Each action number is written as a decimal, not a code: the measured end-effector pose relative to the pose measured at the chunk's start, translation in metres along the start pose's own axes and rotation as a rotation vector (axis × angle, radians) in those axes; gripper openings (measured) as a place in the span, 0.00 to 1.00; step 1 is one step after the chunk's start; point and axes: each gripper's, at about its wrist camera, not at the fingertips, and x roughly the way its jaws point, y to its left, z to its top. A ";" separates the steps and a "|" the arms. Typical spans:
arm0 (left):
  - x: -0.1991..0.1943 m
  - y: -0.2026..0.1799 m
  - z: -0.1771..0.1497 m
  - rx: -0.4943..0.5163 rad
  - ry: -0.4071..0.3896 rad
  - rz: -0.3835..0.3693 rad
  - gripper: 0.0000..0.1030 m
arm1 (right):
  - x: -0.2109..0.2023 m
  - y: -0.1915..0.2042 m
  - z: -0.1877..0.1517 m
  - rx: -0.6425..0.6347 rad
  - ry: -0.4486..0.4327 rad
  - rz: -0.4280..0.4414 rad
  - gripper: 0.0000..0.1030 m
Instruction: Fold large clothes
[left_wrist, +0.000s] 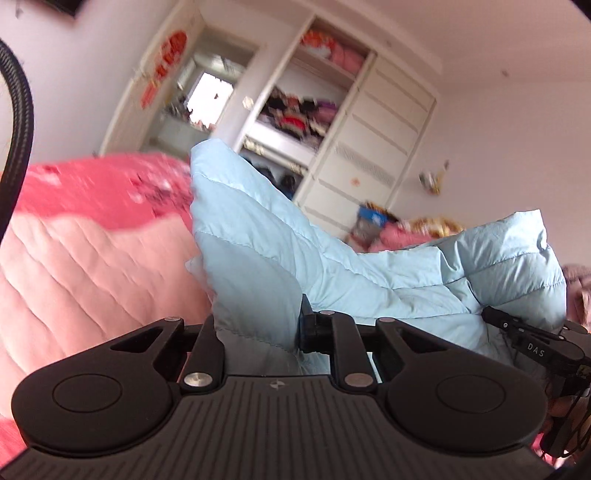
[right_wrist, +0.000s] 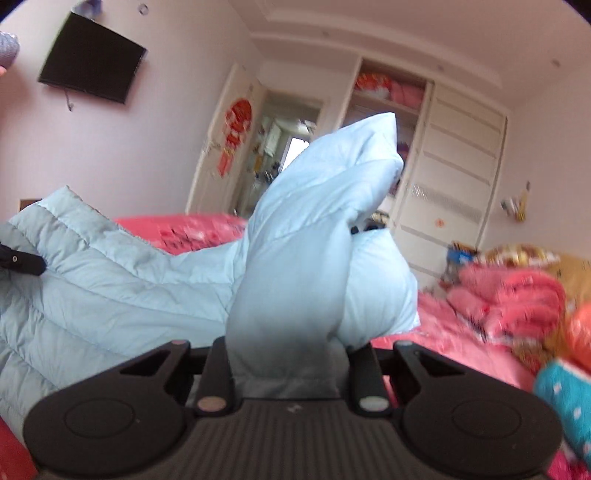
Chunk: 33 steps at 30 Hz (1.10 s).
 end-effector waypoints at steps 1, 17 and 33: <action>-0.007 0.004 0.005 -0.008 -0.041 0.019 0.20 | 0.004 0.004 0.011 -0.002 -0.029 0.020 0.19; -0.045 0.067 0.041 -0.073 -0.325 0.545 0.21 | 0.164 0.145 0.131 0.160 -0.077 0.453 0.19; 0.020 0.091 0.006 -0.096 -0.083 0.725 0.26 | 0.254 0.202 0.060 0.184 0.236 0.394 0.35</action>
